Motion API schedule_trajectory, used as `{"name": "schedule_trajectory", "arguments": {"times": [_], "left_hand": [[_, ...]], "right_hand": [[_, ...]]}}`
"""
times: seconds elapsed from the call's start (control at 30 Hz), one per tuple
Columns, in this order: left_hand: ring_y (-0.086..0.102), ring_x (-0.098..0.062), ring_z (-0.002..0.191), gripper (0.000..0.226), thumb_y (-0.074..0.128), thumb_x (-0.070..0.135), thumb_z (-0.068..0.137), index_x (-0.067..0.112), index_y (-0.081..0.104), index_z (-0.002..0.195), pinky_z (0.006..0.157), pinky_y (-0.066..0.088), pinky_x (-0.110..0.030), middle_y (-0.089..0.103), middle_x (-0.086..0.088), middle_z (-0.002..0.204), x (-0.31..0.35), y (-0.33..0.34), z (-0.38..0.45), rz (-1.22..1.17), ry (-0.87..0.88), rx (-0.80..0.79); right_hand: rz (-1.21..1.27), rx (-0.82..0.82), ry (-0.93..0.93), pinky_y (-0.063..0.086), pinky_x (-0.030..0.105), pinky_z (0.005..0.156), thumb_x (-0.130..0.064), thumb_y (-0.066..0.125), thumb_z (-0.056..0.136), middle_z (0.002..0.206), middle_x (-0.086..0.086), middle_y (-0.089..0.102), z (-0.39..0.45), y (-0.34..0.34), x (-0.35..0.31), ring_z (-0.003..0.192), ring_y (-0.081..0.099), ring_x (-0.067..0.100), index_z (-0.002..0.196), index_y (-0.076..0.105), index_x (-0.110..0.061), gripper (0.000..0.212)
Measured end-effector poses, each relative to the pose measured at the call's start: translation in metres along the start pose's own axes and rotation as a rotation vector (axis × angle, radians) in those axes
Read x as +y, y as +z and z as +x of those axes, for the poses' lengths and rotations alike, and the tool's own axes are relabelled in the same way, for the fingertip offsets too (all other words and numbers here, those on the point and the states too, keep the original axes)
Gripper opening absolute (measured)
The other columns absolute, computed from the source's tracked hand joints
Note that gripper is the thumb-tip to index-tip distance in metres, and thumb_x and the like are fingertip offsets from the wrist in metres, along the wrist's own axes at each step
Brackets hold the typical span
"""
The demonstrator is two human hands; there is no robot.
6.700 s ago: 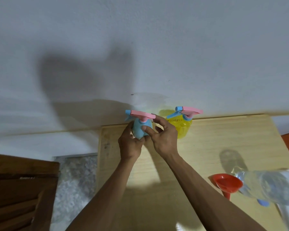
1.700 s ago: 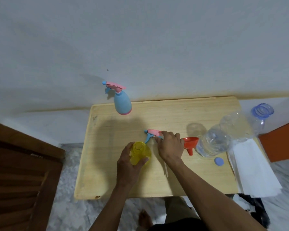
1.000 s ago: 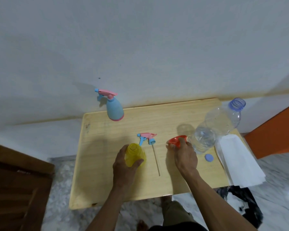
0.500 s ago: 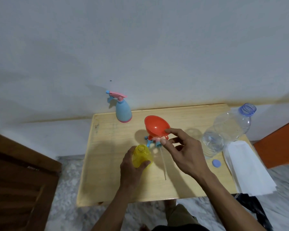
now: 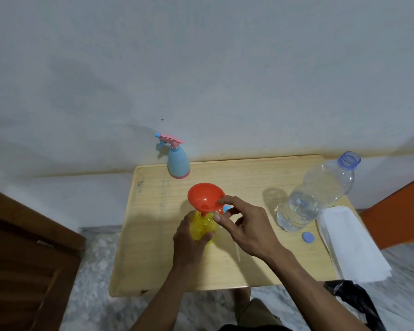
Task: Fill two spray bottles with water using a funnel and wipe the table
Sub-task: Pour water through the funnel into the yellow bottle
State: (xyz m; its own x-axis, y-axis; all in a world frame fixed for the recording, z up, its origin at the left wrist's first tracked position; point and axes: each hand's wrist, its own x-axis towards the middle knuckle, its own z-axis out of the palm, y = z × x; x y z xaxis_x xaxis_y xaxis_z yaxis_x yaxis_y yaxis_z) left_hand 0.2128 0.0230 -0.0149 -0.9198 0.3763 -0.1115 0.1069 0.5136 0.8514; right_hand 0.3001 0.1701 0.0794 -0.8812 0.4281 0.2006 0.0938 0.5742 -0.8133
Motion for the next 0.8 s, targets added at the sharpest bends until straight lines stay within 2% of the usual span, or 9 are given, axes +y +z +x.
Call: {"name": "schedule_trajectory", "arguments": {"times": [0.13, 0.17, 0.27, 0.37, 0.43, 0.53, 0.6, 0.7, 0.8], "left_hand": [[0.060, -0.015, 0.103, 0.074, 0.087, 0.033, 0.071, 0.022, 0.054, 0.135, 0.077, 0.042, -0.017, 0.067, 0.001, 0.117, 0.000, 0.000, 0.001, 0.004, -0.033, -0.001], [0.060, -0.015, 0.103, 0.073, 0.086, 0.036, 0.071, 0.022, 0.054, 0.135, 0.077, 0.042, -0.017, 0.067, 0.002, 0.116, 0.000, 0.000, 0.001, 0.005, -0.040, -0.004], [0.063, -0.019, 0.102, 0.074, 0.079, 0.051, 0.067, 0.026, 0.054, 0.132, 0.083, 0.051, -0.032, 0.068, 0.002, 0.113, -0.002, 0.001, 0.001, 0.006, -0.046, -0.005], [0.063, -0.019, 0.102, 0.075, 0.078, 0.054, 0.066, 0.025, 0.054, 0.132, 0.084, 0.052, -0.034, 0.068, 0.002, 0.113, -0.004, 0.001, 0.003, 0.007, -0.046, -0.007], [0.063, -0.017, 0.100, 0.071, 0.084, 0.047, 0.069, 0.023, 0.056, 0.130, 0.079, 0.050, -0.028, 0.068, 0.002, 0.112, -0.003, 0.001, 0.003, -0.002, -0.044, -0.011], [0.063, -0.016, 0.096, 0.063, 0.089, 0.032, 0.070, 0.021, 0.060, 0.124, 0.069, 0.040, -0.011, 0.069, 0.003, 0.108, 0.002, -0.001, 0.003, -0.039, -0.042, -0.006], [0.064, -0.017, 0.097, 0.063, 0.090, 0.029, 0.067, 0.022, 0.060, 0.123, 0.067, 0.038, -0.009, 0.069, 0.005, 0.105, 0.005, -0.004, 0.002, -0.066, -0.032, -0.006], [0.061, -0.016, 0.105, 0.081, 0.091, 0.036, 0.058, 0.022, 0.056, 0.130, 0.073, 0.043, -0.017, 0.067, 0.004, 0.115, 0.006, -0.011, -0.001, -0.084, 0.016, -0.012], [0.052, -0.011, 0.120, 0.106, 0.095, 0.045, 0.053, 0.024, 0.044, 0.143, 0.094, 0.046, -0.030, 0.057, 0.005, 0.136, 0.008, -0.025, -0.004, -0.117, 0.023, -0.027]], "right_hand": [[-0.045, -0.046, -0.005, 0.045, 0.009, 0.067, -0.045, 0.075, 0.088, 0.088, -0.031, 0.062, -0.002, 0.003, 0.003, 0.079, 0.065, -0.006, 0.120, 0.068, -0.028, 0.038], [-0.055, -0.061, -0.003, 0.044, 0.010, 0.068, -0.045, 0.075, 0.088, 0.090, -0.030, 0.063, -0.003, 0.004, 0.004, 0.078, 0.064, -0.006, 0.121, 0.068, -0.028, 0.038], [-0.086, -0.094, -0.010, 0.047, 0.016, 0.074, -0.046, 0.074, 0.088, 0.103, -0.019, 0.070, -0.003, 0.009, 0.008, 0.085, 0.066, 0.000, 0.121, 0.066, -0.030, 0.038], [-0.091, -0.099, -0.006, 0.048, 0.017, 0.075, -0.045, 0.075, 0.088, 0.104, -0.017, 0.069, -0.005, 0.010, 0.008, 0.088, 0.067, 0.003, 0.122, 0.066, -0.030, 0.039], [-0.095, -0.095, -0.006, 0.048, 0.016, 0.075, -0.041, 0.077, 0.087, 0.111, -0.017, 0.069, -0.007, 0.008, 0.005, 0.088, 0.067, 0.003, 0.124, 0.066, -0.029, 0.040], [-0.086, -0.065, 0.001, 0.046, 0.012, 0.074, -0.038, 0.078, 0.087, 0.119, -0.024, 0.062, -0.012, 0.006, 0.002, 0.089, 0.067, 0.003, 0.129, 0.065, -0.027, 0.046], [-0.065, -0.029, 0.025, 0.043, 0.008, 0.071, -0.038, 0.078, 0.087, 0.117, -0.027, 0.062, -0.016, 0.005, 0.001, 0.089, 0.067, 0.003, 0.130, 0.064, -0.028, 0.046], [-0.037, 0.033, 0.077, 0.043, 0.010, 0.071, -0.042, 0.075, 0.089, 0.104, -0.025, 0.065, -0.023, -0.001, -0.001, 0.091, 0.067, 0.002, 0.130, 0.065, -0.031, 0.044], [-0.018, 0.115, 0.122, 0.051, 0.020, 0.068, -0.041, 0.074, 0.089, 0.102, -0.019, 0.067, -0.030, -0.011, 0.000, 0.093, 0.067, -0.001, 0.128, 0.065, -0.029, 0.042]]}}
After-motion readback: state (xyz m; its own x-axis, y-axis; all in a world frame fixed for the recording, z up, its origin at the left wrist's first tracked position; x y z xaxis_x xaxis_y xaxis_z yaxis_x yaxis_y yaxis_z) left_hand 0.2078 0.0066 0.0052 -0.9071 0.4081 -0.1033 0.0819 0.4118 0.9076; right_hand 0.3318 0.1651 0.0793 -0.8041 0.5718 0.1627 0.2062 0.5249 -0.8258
